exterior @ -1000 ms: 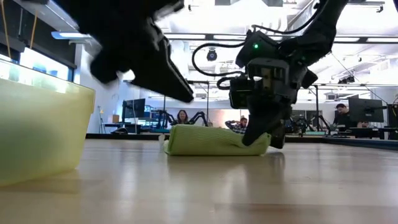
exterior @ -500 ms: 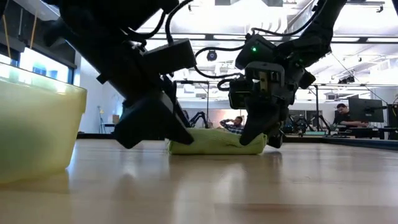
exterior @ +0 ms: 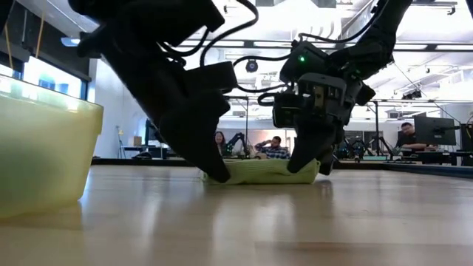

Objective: Roll microfiber towels into tight, uniform cylinder then place into a basket
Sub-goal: Roll the light green microfiber towel

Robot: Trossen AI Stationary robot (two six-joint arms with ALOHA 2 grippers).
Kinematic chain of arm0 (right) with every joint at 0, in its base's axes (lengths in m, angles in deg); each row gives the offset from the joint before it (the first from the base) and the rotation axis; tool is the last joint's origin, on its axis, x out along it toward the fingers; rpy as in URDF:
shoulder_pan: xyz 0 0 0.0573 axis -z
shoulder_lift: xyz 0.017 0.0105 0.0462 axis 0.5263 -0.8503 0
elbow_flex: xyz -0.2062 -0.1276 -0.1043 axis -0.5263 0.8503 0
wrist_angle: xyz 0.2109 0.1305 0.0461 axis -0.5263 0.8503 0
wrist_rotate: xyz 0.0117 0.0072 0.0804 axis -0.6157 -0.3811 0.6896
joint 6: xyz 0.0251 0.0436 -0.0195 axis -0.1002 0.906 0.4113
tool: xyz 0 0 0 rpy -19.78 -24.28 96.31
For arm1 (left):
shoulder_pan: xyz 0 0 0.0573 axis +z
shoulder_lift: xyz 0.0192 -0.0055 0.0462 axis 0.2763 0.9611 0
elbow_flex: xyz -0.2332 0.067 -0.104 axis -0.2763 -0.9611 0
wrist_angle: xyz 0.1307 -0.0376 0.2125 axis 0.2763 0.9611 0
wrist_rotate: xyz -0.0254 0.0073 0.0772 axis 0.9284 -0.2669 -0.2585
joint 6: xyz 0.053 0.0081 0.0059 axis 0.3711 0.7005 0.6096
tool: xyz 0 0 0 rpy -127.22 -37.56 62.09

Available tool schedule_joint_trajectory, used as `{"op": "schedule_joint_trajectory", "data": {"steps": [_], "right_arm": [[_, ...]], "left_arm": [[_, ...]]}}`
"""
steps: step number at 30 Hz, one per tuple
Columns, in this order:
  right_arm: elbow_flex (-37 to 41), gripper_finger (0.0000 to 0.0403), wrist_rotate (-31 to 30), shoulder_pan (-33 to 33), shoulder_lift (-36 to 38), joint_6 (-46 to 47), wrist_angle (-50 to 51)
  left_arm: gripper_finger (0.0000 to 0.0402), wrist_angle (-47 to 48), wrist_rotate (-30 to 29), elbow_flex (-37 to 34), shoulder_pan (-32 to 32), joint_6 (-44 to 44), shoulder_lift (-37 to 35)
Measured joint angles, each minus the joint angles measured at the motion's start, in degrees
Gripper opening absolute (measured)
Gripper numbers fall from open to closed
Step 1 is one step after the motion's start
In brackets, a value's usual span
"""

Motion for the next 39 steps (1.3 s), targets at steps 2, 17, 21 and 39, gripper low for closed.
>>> {"op": "schedule_joint_trajectory", "data": {"steps": [2,17,21,39], "right_arm": [[0.00,0.0040,0.14,0.00,0.00,-2.50,0.15],[-0.06,0.0130,-0.28,0.54,11.92,-36.38,11.32],[-0.04,0.0130,-0.39,-2.81,12.96,-48.53,8.98],[-0.01,0.0130,-28.96,-17.47,4.92,-69.32,-0.67]], "left_arm": [[0.0011,-0.23,2.25,0.01,0.70,-1.43,-0.20],[0.0002,-16.59,25.03,-12.89,6.74,-8.27,-9.20],[0.0001,-22.28,27.17,-17.47,8.31,-16.06,-10.27],[0.0000,-17.59,37.12,-18.07,12.53,-27.10,-9.33]]}}
